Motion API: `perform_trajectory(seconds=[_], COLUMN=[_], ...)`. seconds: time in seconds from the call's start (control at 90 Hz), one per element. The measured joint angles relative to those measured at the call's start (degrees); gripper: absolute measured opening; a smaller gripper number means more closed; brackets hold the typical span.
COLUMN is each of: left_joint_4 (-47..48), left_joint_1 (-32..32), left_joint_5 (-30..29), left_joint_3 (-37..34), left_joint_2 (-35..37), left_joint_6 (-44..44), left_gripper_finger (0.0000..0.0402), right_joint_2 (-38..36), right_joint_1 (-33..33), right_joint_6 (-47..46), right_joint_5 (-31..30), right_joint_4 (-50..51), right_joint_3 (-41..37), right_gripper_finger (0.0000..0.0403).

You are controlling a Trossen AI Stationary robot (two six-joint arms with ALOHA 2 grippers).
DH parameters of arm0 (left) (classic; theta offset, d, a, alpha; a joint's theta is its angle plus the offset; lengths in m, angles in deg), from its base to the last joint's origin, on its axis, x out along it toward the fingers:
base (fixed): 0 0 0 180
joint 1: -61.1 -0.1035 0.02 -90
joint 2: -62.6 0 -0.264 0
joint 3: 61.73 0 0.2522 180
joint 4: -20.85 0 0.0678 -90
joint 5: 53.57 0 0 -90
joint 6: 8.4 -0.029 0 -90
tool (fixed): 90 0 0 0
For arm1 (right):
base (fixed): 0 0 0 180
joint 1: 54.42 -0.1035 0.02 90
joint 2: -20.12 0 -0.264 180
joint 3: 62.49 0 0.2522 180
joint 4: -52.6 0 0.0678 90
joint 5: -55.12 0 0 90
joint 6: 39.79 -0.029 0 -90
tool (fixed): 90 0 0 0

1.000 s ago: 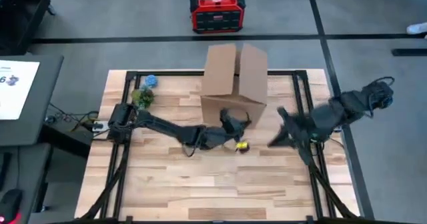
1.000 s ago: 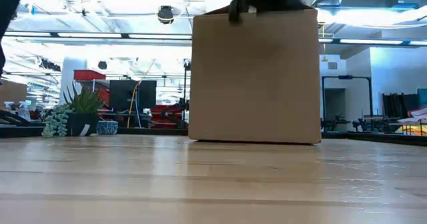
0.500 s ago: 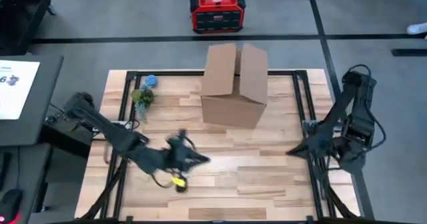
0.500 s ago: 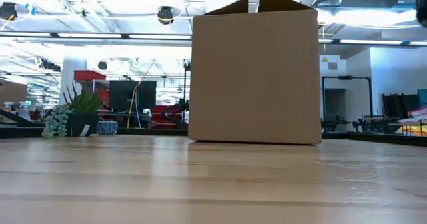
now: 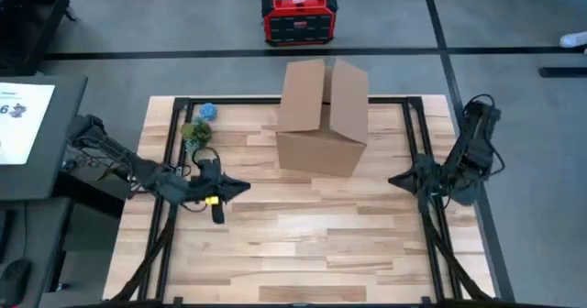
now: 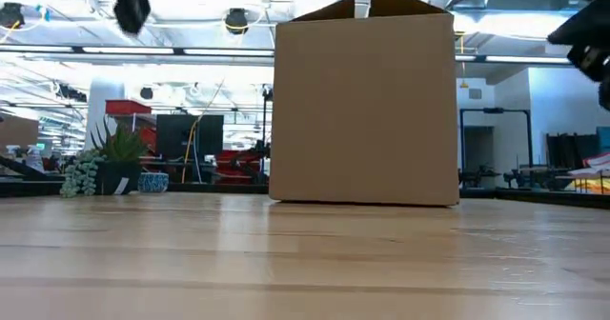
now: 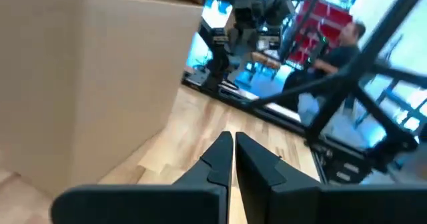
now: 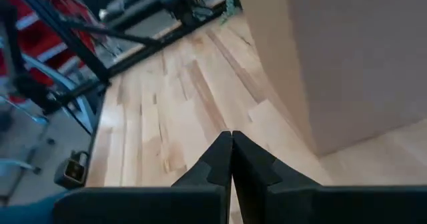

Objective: Wrap mug
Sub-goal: Return to Home Position

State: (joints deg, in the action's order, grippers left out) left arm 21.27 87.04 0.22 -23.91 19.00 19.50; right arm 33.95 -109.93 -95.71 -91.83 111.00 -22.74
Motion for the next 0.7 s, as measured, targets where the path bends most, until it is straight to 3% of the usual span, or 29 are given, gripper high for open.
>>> perform_trajectory(seconds=[0.222,0.356,0.589,0.7], left_joint_4=[-3.1,-1.1,17.2,23.9], left_joint_1=[-7.4,-8.8,-8.9,-9.0], left_joint_5=[6.9,8.1,8.3,7.7], left_joint_3=[-10.9,-14.7,-15.9,-14.9], left_joint_2=[14.9,24.7,43.6,43.1], left_joint_6=[-3.3,-6.3,-7.7,-8.4], left_gripper_finger=[0.0000,0.0000,0.0000,0.0000], right_joint_2=[-13.8,-13.6,-13.6,-13.7], right_joint_1=[4.2,6.3,9.8,12.2], right_joint_6=[17.0,24.5,27.9,27.9], right_joint_5=[-0.3,-0.2,2.2,3.0], right_joint_4=[-9.6,-15.6,-21.5,-23.0], right_joint_3=[-5.6,-8.0,-13.9,-16.7], right_gripper_finger=[0.0000,0.0000,0.0000,0.0000])
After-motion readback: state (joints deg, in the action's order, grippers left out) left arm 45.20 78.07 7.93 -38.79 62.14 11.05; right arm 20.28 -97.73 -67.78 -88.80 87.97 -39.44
